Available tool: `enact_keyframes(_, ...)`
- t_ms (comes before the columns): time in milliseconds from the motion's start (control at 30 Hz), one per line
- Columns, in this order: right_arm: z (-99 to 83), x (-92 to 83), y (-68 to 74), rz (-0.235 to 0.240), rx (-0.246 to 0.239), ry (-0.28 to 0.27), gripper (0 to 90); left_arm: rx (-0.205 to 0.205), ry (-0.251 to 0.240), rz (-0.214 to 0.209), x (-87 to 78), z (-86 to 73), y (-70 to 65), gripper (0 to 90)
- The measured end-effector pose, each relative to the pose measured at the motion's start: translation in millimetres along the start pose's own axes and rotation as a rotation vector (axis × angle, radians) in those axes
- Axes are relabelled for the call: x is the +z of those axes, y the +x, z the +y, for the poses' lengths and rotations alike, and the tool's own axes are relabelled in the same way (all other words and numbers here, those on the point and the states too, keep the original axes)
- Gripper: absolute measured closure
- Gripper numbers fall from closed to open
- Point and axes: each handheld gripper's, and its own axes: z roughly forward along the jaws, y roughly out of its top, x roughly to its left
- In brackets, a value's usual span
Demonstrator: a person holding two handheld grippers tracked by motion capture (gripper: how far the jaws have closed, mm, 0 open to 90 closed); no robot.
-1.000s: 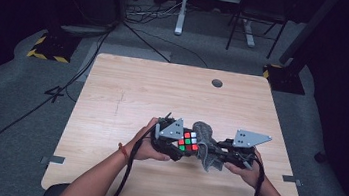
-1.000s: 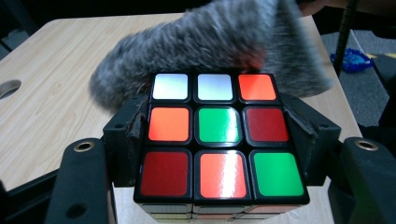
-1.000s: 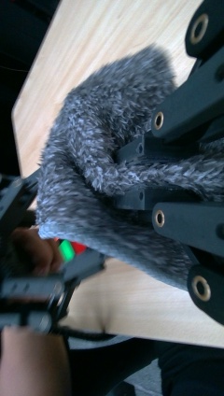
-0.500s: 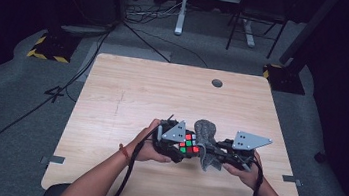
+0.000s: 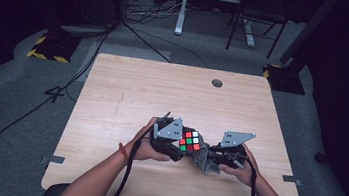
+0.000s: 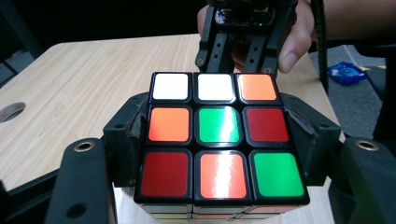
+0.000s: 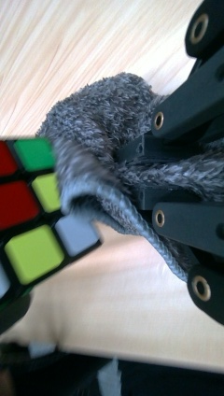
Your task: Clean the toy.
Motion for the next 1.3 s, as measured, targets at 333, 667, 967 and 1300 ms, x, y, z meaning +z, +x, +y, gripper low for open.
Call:
enact_keyframes(333,-1.2,-14.3,-6.2,0.076,0.076,-0.157,81.6,-0.033,-0.025,-0.012,-6.2,-6.8,7.5,32.8)
enact_keyframes(667,6.0,-27.1,0.4,0.005,0.028,-0.185,81.8,0.005,0.083,0.033,2.1,-8.0,4.0,32.6)
enact_keyframes(967,13.0,-34.5,8.1,-0.048,-0.018,-0.215,82.0,0.026,0.15,0.048,12.8,-9.0,0.9,33.4)
enact_keyframes(1300,9.0,-20.0,5.0,-0.118,-0.032,-0.077,81.9,0.022,0.092,0.037,4.1,-2.0,-0.6,33.6)
